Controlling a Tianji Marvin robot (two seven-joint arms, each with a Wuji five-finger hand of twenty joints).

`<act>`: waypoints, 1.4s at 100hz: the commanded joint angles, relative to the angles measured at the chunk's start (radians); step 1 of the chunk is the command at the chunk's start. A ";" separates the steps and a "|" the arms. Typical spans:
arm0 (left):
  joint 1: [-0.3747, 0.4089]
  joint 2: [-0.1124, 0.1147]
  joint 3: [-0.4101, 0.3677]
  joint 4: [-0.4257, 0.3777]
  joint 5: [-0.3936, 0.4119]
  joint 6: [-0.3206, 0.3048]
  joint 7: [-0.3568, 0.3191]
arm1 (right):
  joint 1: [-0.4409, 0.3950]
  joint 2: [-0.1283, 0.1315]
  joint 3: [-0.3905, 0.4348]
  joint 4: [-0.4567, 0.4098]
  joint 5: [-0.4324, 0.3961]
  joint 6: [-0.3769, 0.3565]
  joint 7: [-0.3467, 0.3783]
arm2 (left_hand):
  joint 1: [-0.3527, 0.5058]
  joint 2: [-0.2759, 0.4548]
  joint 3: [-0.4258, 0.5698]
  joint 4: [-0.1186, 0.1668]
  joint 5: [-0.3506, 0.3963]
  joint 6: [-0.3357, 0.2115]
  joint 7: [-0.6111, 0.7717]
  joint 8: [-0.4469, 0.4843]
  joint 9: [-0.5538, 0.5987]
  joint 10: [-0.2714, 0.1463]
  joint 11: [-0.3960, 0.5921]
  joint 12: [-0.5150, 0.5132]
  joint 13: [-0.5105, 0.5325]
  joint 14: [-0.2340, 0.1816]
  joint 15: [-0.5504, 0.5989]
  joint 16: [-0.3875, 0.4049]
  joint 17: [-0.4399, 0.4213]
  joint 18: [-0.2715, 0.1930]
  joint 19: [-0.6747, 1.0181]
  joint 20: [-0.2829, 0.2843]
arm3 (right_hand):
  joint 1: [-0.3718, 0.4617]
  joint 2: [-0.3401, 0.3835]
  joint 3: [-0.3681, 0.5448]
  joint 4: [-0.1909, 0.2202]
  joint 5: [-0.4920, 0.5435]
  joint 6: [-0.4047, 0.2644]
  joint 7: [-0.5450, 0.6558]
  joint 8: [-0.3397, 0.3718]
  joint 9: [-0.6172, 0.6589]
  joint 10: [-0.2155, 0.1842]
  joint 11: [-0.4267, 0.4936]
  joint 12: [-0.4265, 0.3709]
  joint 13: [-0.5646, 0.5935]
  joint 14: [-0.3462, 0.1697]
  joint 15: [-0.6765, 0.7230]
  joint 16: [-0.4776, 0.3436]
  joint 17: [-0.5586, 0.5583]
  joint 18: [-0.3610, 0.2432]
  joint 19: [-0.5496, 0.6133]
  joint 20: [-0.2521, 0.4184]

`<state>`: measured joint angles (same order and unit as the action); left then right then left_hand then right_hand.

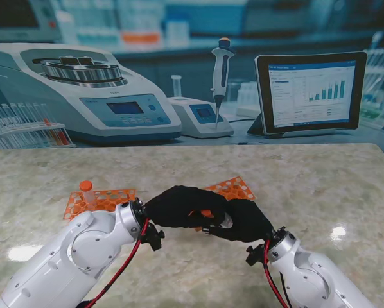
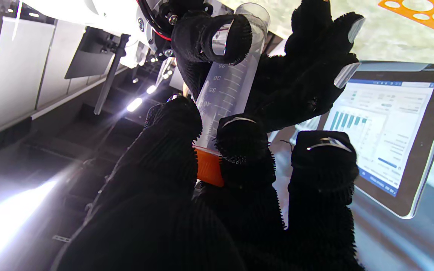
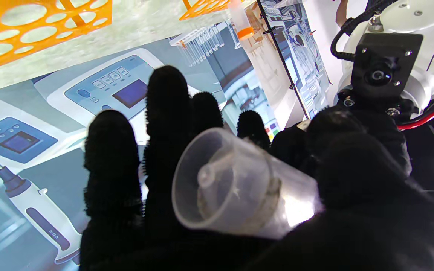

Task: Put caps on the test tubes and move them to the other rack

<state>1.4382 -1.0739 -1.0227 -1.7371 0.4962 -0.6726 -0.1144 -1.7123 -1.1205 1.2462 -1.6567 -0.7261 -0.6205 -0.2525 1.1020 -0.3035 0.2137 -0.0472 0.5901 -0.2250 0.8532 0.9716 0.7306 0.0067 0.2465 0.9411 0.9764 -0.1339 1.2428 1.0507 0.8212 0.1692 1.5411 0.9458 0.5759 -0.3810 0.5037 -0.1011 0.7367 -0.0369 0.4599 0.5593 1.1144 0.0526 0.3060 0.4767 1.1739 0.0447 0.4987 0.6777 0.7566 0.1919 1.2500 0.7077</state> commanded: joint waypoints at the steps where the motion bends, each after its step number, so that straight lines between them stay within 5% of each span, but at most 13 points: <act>1: 0.004 0.007 -0.008 -0.010 -0.004 0.004 -0.009 | -0.002 -0.001 -0.005 -0.001 0.000 0.006 0.000 | 0.189 0.191 0.337 0.030 0.119 0.024 0.326 0.169 0.216 -0.021 0.501 0.094 0.013 -0.088 0.026 -0.016 0.011 0.020 -0.005 -0.020 | -0.028 0.027 0.005 0.028 -0.011 0.004 -0.041 0.014 -0.042 0.013 -0.030 -0.021 -0.035 0.009 -0.041 -0.023 -0.054 0.021 -0.024 -0.012; 38: 0.046 0.019 -0.067 -0.056 -0.001 0.009 -0.044 | 0.005 0.003 -0.003 0.004 -0.021 0.017 -0.001 | 0.189 0.194 0.336 0.031 0.131 0.021 0.326 0.203 0.209 -0.022 0.510 0.103 0.002 -0.081 0.038 -0.015 -0.002 0.024 -0.022 -0.005 | -0.128 0.039 -0.052 0.031 -0.080 -0.020 -0.109 -0.025 -0.196 0.009 -0.133 -0.128 -0.260 0.049 -0.217 -0.150 -0.336 0.086 -0.178 -0.085; 97: 0.115 0.024 -0.160 -0.069 0.028 0.016 -0.053 | 0.009 0.005 -0.002 0.006 -0.019 0.042 0.011 | 0.189 0.192 0.337 0.030 0.139 0.021 0.322 0.225 0.210 -0.021 0.511 0.108 -0.002 -0.072 0.043 -0.017 -0.014 0.034 -0.033 0.010 | -0.134 0.057 -0.093 0.033 -0.090 -0.011 -0.118 -0.051 -0.241 0.001 -0.145 -0.155 -0.345 0.056 -0.255 -0.197 -0.407 0.101 -0.223 -0.115; 140: 0.136 0.021 -0.218 -0.027 0.049 0.033 -0.039 | 0.032 0.021 -0.005 0.000 0.009 0.077 0.112 | 0.189 0.193 0.337 0.028 0.140 0.023 0.320 0.229 0.206 -0.017 0.511 0.109 -0.008 -0.056 0.045 -0.011 -0.031 0.044 -0.032 0.023 | -0.138 0.071 -0.107 0.035 -0.100 -0.057 -0.110 -0.052 -0.292 0.004 -0.171 -0.180 -0.405 0.080 -0.285 -0.235 -0.451 0.111 -0.273 -0.152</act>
<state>1.5676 -1.0558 -1.2336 -1.7733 0.5396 -0.6455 -0.1557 -1.6828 -1.1022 1.2420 -1.6522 -0.7260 -0.5515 -0.1588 1.1028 -0.3074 0.2219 -0.0483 0.5901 -0.2255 0.8535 1.0420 0.7411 0.1282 0.3933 0.9772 0.9768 -0.1276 1.2587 1.0503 0.7939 0.1923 1.5109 0.9456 0.4668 -0.3573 0.4158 -0.0919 0.6745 -0.0685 0.3523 0.5166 0.8586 0.0580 0.1539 0.3083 0.7923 0.1144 0.2660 0.4582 0.3270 0.2768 0.9971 0.5773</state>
